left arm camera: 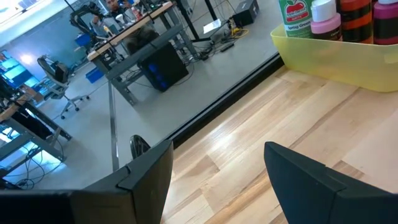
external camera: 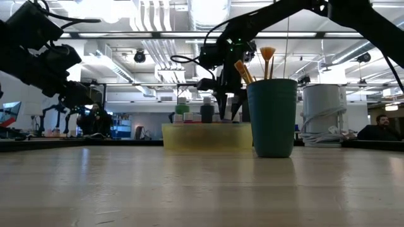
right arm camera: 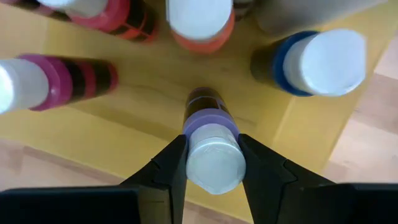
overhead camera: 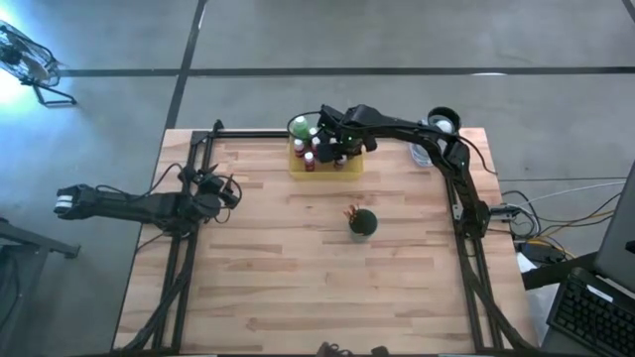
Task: Pick & Place Paint Supplies
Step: Put the purple paint bottle into the yellow bin
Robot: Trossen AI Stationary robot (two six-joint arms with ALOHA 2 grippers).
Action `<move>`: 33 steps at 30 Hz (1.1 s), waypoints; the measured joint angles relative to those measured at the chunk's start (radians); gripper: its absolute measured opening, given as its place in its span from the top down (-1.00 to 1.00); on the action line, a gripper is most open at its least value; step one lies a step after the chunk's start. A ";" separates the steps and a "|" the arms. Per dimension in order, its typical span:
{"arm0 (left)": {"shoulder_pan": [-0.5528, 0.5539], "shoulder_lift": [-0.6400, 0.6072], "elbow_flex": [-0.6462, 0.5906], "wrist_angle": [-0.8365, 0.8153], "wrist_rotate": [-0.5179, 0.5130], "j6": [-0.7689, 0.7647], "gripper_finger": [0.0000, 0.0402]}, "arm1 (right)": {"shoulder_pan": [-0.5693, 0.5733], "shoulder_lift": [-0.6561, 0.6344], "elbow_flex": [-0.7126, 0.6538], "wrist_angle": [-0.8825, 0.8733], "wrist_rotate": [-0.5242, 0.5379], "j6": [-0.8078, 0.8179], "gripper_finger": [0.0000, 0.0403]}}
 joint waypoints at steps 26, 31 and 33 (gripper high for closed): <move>0.000 0.000 0.000 0.000 0.000 0.000 -0.28 | 0.001 0.000 -0.021 0.051 0.010 -0.034 0.40; 0.000 0.000 0.000 0.000 0.000 0.000 -0.28 | 0.001 0.000 -0.021 0.052 0.010 -0.037 0.35; 0.000 0.000 0.000 0.000 0.000 0.000 -0.28 | 0.001 0.000 -0.021 0.053 0.009 -0.037 0.32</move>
